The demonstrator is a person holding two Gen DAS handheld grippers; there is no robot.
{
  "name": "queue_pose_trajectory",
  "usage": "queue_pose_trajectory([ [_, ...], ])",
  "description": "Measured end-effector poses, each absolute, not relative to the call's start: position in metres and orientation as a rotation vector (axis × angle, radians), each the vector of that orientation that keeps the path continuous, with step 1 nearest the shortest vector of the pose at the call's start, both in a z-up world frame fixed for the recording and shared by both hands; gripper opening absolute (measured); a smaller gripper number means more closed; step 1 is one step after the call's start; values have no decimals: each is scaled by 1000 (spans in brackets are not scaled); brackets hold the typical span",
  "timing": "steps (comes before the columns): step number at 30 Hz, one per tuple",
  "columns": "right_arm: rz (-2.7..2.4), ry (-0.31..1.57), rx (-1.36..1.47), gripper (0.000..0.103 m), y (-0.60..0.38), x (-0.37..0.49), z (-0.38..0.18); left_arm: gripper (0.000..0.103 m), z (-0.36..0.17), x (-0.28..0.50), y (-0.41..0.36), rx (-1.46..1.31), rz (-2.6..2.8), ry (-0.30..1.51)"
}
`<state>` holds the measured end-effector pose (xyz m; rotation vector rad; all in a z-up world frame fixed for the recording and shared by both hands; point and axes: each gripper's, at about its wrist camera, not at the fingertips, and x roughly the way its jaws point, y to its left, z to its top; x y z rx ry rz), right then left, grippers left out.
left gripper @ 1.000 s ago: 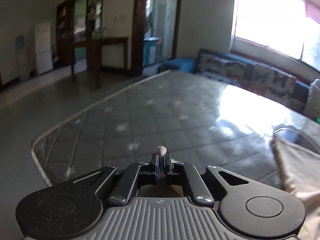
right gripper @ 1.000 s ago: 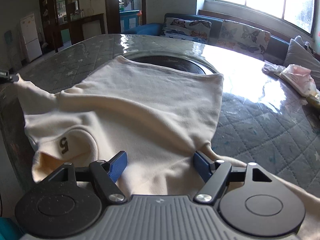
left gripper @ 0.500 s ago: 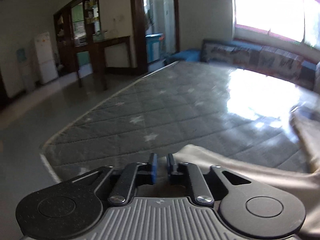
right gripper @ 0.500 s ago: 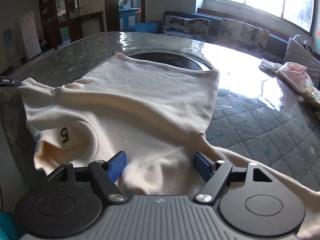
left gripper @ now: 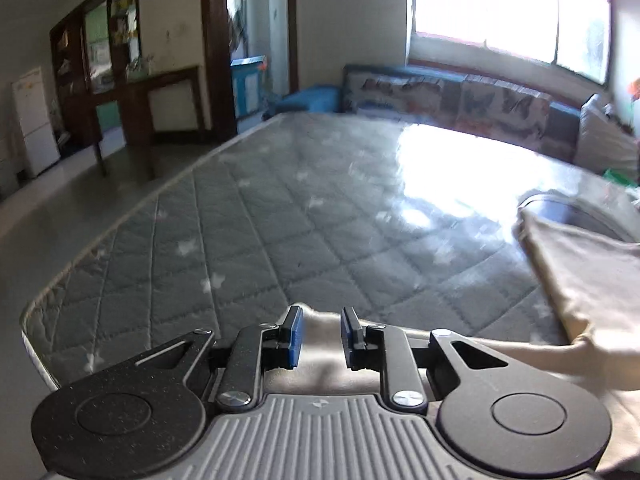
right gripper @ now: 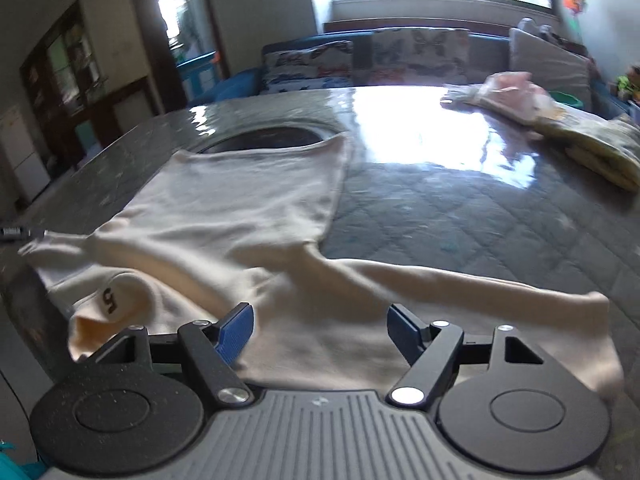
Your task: Fold clothes
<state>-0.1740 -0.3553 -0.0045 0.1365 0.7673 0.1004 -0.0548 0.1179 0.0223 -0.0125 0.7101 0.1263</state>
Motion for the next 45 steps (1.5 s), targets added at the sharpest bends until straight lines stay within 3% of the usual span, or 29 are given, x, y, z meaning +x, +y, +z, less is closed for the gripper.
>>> queue_pose_trajectory([
  [8,-84,756,160,75,-411,-192,-8,25,8,-46,125,65,173,707],
  [15,-239,774,106,67,-455,-199,-18,29,4,-44,126,109,193,705],
  [29,-249,748,51,65,-451,-193,-12,42,11,-42,130,155,192,712],
  [36,-3,690,-19,54,-394,-197,32,40,48,-74,104,111,16,613],
  [45,401,713,-140,33,-274,-179,42,40,75,-139,0,158,-513,547],
])
